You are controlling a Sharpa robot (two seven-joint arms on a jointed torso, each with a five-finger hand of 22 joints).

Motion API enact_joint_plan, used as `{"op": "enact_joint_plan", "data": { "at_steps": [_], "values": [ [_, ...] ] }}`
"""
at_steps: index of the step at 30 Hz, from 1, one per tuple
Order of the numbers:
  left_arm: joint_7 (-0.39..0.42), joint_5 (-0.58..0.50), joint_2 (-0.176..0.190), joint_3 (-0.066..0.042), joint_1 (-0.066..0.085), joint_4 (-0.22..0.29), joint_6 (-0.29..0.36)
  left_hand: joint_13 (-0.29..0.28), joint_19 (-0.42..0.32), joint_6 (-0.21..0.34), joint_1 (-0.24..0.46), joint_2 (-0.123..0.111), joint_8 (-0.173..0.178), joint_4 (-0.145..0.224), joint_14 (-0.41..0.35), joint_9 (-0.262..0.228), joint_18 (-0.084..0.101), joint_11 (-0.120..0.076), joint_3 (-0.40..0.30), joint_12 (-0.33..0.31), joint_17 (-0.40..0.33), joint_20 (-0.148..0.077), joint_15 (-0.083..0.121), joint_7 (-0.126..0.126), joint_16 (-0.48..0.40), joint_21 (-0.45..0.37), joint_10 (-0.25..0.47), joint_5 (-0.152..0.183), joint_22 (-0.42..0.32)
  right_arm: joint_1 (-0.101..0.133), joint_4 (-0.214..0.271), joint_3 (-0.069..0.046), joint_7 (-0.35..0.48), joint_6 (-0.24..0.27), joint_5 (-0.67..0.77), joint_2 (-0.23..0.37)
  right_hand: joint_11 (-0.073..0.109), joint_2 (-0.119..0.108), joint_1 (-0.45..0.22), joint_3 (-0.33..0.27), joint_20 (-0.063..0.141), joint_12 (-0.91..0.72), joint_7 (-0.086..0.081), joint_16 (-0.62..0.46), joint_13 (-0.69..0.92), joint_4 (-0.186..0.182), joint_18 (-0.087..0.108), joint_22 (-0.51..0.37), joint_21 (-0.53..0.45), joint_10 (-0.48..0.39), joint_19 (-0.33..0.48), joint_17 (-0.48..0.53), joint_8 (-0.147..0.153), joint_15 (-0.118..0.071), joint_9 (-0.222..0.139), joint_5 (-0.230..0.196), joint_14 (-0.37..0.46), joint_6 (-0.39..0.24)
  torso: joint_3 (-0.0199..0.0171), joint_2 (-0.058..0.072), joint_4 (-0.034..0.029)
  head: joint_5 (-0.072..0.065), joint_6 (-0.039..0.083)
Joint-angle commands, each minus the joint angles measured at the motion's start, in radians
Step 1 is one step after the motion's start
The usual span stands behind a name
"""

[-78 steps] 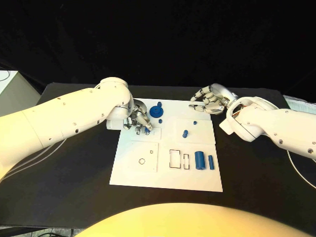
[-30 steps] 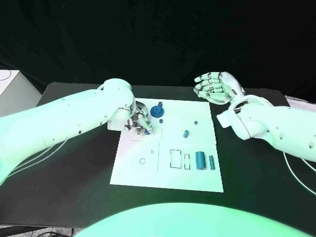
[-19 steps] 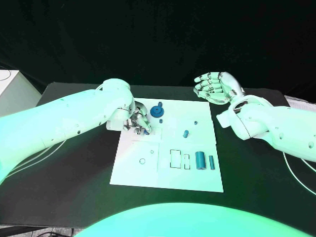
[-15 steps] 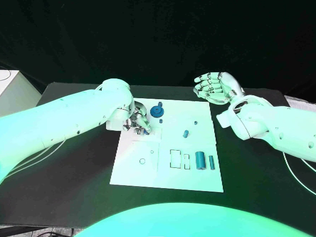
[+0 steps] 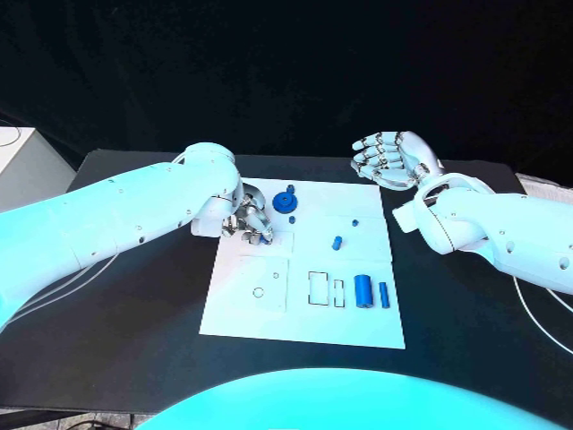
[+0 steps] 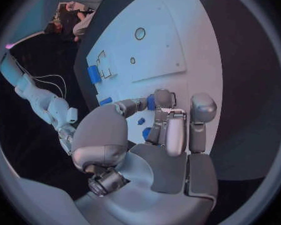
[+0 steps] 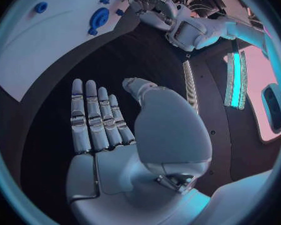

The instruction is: Assemble the parts on the task board

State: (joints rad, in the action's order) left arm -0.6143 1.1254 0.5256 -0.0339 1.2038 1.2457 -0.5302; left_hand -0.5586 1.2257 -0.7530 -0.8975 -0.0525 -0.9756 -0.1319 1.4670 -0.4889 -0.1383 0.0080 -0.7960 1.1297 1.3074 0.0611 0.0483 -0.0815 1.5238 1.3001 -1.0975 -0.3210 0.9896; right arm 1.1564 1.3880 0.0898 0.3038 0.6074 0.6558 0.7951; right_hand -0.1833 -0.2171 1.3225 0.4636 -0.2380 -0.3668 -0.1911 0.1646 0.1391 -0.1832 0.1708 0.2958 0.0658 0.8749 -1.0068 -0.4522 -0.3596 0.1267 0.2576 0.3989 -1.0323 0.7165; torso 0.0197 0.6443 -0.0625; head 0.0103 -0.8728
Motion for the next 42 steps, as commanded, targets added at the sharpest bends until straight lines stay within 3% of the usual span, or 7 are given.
{"op": "enact_joint_plan", "data": {
  "at_steps": [1,42],
  "values": [
    [0.0,0.014,-0.005,0.002,-0.006,-0.002,0.002,0.0,0.006,-0.006,0.0,0.008,-0.006,0.265,0.064,0.001,0.017,-0.002,-0.263,0.004,0.159,-0.002,0.004,0.0,0.003,0.005,-0.007,-0.003,0.002,-0.001,0.0,0.0,0.014,-0.014,0.0,-0.001,-0.004,-0.001,-0.011,-0.002,0.0,0.006,-0.06,-0.004,-0.001,0.006,0.012,-0.002,-0.003,0.004,0.009,0.001,0.004,0.006,-0.002,0.005,0.002,0.009,0.0,0.001,0.0007,-0.001,0.0],
    [0.007,0.023,-0.005,0.003,-0.012,0.017,0.037,0.001,0.014,-0.009,0.005,0.011,-0.006,0.268,0.067,0.0,0.02,-0.004,-0.265,0.003,0.166,-0.002,0.005,0.001,0.006,0.012,-0.011,-0.006,0.015,-0.001,0.001,0.0,0.015,-0.015,0.001,0.0,-0.004,0.0,-0.012,-0.002,-0.001,0.007,-0.06,-0.007,-0.007,0.008,0.012,-0.01,-0.002,0.006,0.008,0.006,0.002,0.006,-0.002,0.007,0.0,0.014,0.0003,0.0,-0.0002,-0.003,0.0]
  ]
}}
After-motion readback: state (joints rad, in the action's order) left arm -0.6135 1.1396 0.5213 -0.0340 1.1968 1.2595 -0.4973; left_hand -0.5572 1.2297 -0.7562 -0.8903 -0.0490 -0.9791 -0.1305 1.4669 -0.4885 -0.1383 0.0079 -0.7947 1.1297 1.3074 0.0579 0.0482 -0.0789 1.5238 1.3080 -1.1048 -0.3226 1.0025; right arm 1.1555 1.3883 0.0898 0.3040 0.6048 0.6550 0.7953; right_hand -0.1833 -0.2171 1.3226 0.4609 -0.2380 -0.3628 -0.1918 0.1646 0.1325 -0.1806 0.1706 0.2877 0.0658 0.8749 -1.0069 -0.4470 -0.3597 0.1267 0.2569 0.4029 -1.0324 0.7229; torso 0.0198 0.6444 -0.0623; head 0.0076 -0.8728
